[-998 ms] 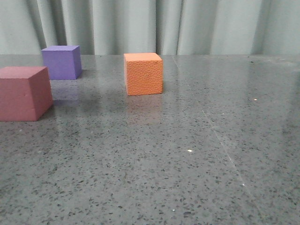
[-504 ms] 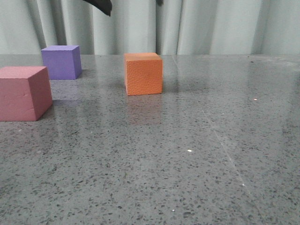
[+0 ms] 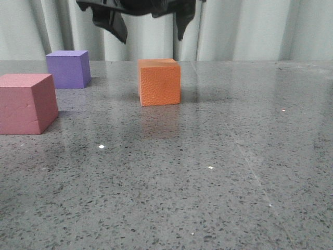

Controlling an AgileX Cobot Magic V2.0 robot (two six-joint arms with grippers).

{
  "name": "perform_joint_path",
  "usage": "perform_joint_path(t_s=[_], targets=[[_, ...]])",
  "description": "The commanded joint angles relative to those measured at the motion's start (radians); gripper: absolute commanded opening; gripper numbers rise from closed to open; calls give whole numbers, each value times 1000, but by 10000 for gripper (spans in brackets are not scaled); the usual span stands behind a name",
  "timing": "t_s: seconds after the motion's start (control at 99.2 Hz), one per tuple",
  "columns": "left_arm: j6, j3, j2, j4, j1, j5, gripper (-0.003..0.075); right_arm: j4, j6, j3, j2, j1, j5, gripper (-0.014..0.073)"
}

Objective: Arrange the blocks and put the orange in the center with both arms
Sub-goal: 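Lower the left gripper over the orange cube and close on it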

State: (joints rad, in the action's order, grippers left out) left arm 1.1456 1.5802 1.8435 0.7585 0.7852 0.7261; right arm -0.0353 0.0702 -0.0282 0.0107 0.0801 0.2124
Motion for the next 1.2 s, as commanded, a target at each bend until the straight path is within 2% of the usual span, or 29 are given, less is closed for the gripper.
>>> perform_joint_path(t_s=[0.0,0.242,0.746,0.847,1.038,1.109,1.189], targets=[[14,34,-34,18,8,-17,618,-2,-8,14,24,-6,-85,-67],[59,34,-4,8,8,-15,618,-2,-8,14,24,-6,-85,-67],[58,34,45,-36,8,-7,610,-2,-8,14,24,-6,-85,-67],[58,34,45,-36,8,-7,525,-2,-8,14,24,-6,-85,-67],[56,34,45,-36,8,-8,214,-2,-8,14,24,-6,-85,-67],[56,34,45,-36,11,-11,153,-2,-8,14,24,-6,-85,-67],[35,34,31,-30,17,-21,142,-2,-8,14,24,-6,-85,-67]])
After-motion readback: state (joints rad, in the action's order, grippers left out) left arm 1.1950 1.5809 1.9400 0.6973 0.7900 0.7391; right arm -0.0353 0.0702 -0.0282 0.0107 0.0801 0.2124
